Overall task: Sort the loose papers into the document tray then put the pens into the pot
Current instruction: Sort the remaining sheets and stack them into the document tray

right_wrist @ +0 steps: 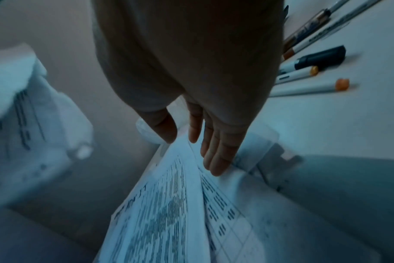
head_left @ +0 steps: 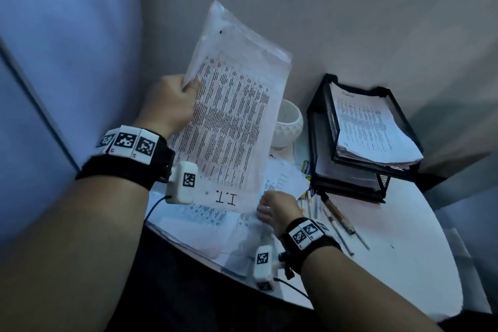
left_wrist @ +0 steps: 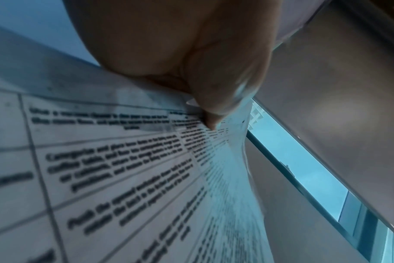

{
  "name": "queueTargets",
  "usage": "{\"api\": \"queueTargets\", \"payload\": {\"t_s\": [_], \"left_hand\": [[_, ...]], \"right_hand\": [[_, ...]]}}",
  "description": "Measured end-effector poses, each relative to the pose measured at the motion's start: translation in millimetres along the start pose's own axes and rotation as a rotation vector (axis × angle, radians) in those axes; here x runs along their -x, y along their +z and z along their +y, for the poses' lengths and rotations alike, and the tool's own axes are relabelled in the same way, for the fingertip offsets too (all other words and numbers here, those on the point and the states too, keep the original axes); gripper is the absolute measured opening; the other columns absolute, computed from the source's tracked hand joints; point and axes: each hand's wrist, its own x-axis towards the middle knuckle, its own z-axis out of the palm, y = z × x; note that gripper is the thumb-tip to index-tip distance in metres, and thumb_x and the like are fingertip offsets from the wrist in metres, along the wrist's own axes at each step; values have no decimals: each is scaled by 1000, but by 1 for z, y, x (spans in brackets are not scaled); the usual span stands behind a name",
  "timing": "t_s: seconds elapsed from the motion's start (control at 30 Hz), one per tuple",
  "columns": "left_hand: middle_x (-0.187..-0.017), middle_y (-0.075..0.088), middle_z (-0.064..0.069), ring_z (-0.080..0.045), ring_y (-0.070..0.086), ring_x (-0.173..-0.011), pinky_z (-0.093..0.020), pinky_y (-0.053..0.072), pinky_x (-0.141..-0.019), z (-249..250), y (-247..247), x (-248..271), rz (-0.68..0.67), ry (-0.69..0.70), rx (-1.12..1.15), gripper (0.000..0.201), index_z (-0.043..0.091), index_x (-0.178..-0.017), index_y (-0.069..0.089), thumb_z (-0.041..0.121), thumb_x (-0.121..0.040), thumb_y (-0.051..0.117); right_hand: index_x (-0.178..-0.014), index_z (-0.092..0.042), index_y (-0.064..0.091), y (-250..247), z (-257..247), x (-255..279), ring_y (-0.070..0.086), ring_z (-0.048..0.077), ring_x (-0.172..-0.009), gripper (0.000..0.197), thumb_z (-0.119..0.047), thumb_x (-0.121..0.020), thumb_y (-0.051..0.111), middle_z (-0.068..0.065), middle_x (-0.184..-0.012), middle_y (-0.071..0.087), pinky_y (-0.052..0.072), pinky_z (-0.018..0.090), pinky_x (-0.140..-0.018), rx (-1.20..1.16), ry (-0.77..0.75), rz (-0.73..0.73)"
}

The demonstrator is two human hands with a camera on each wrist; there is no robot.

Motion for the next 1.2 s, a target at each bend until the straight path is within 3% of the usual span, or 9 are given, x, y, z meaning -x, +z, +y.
{"api": "queueTargets", "payload": {"t_s": [0.2, 0.33, 0.43, 0.63, 0.73, 0.83, 0.93, 1.03, 1.2], "left_hand": [[-58, 44, 2, -26, 42, -56, -34, 33, -56, -4, -7, -10, 3, 19, -55, 44, 14, -65, 45, 33, -105, 51], [-59, 43, 1, -23, 40, -54, -33, 34, -56, -6, -5, -9, -17, 3, -25, 42, 15, -66, 43, 30, -104, 52], [-61, 45, 1, -23, 42, -55, -33, 36, -56, -6, -2, -8, -22, -6, -33, 38, 15, -68, 47, 27, -104, 53], [-66, 51, -2, -26, 47, -61, -35, 41, -60, -6, -6, -9, 4, -44, -27, 29, 6, -84, 61, 26, -103, 51], [-71, 56, -5, -28, 52, -65, -36, 43, -62, -5, -10, -10, 23, -49, -59, 31, 5, -87, 63, 28, -103, 50], [-74, 59, -8, -29, 54, -68, -35, 44, -62, -6, -13, -10, 38, -61, -63, 31, 4, -88, 63, 27, -103, 50], [-70, 56, -4, -30, 53, -68, -33, 43, -60, -7, -17, -9, 51, -69, -61, 29, 6, -88, 63, 27, -104, 50], [-74, 56, -7, -28, 51, -67, -31, 38, -55, -8, -20, -7, 59, -59, -73, 29, 4, -90, 63, 25, -105, 49], [-81, 60, -12, -29, 54, -71, -33, 40, -58, -11, -24, -6, 69, -56, -70, 29, 3, -91, 65, 24, -105, 50]], "right_hand": [[-73, -22, 27, 34, 15, -10, 24, 7, -45, 35, 7, -91, 34, -1, -59, 20, 21, 19, -49, 23, 59, -4], [-59, -20, 39, 50, 16, 0, 37, 12, -44, 24, -11, -72, 57, 9, -66, 38, 29, 24, -49, 96, 96, -46], [-74, -13, 53, 61, 25, 2, 44, 19, -51, 5, -16, -73, 57, 19, -76, 55, 37, 28, -52, 133, 106, -29], [-92, -10, 68, 69, 42, -6, 65, 31, -51, 34, -39, -74, 69, 15, -74, 73, 54, 42, -52, 287, 14, 59], [-96, -8, 65, 72, 32, 8, 63, 31, -50, 35, -31, -74, 78, 16, -72, 68, 55, 41, -52, 230, 23, 63], [-101, -7, 66, 76, 30, 12, 71, 39, -67, 21, -16, -83, 74, 26, -89, 73, 62, 59, -62, 162, 55, 14], [-90, -4, 66, 79, 28, 9, 63, 34, -64, 2, -6, -89, 66, 17, -72, 64, 59, 46, -57, 65, 117, -45], [-80, -9, 56, 82, 34, -6, 40, 16, -47, 13, -4, -78, 68, 5, -56, 47, 39, 30, -49, -7, 94, -38], [-118, -15, 50, 76, 72, -65, 71, 31, -76, 73, -22, -54, 83, 14, -98, 69, 63, 53, -68, 145, 0, 67]]}}
